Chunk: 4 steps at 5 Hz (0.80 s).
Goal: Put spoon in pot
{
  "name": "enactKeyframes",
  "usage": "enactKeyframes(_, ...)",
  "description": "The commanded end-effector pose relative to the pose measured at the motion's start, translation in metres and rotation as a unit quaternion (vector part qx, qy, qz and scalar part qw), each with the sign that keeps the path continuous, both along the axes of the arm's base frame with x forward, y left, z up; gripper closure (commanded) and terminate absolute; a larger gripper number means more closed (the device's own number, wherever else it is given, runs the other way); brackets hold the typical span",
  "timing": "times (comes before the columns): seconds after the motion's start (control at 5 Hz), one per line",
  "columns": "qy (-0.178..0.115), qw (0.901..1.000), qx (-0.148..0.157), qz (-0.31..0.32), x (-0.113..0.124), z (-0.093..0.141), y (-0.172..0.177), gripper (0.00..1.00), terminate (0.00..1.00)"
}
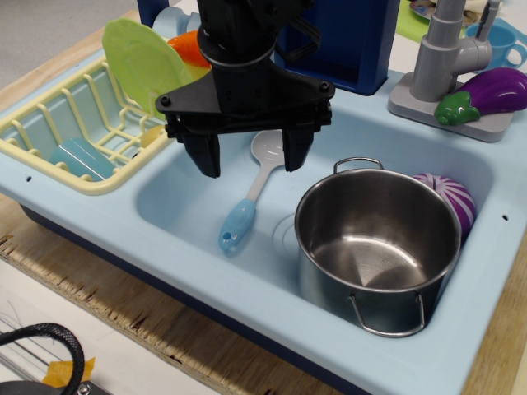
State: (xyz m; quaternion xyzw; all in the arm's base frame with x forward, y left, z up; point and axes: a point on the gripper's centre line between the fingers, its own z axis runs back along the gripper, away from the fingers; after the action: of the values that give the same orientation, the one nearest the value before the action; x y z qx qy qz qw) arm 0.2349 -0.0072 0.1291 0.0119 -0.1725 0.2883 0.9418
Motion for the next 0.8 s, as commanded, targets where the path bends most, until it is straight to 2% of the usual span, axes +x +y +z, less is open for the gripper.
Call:
enactKeyframes(0.0, 0.000, 1.0000, 0.000, 0.000, 0.000, 0.000, 0.000, 0.00, 0.00)
enactKeyframes(0.2, -0.011, 0.9992, -0.012, 0.036, -0.005, -0.002, 0.004, 0.00, 0.00)
enactKeyframes(0.6, 0.006, 0.9970, -0.035, 0.069, -0.002, -0.014, 0.009, 0.00, 0.00)
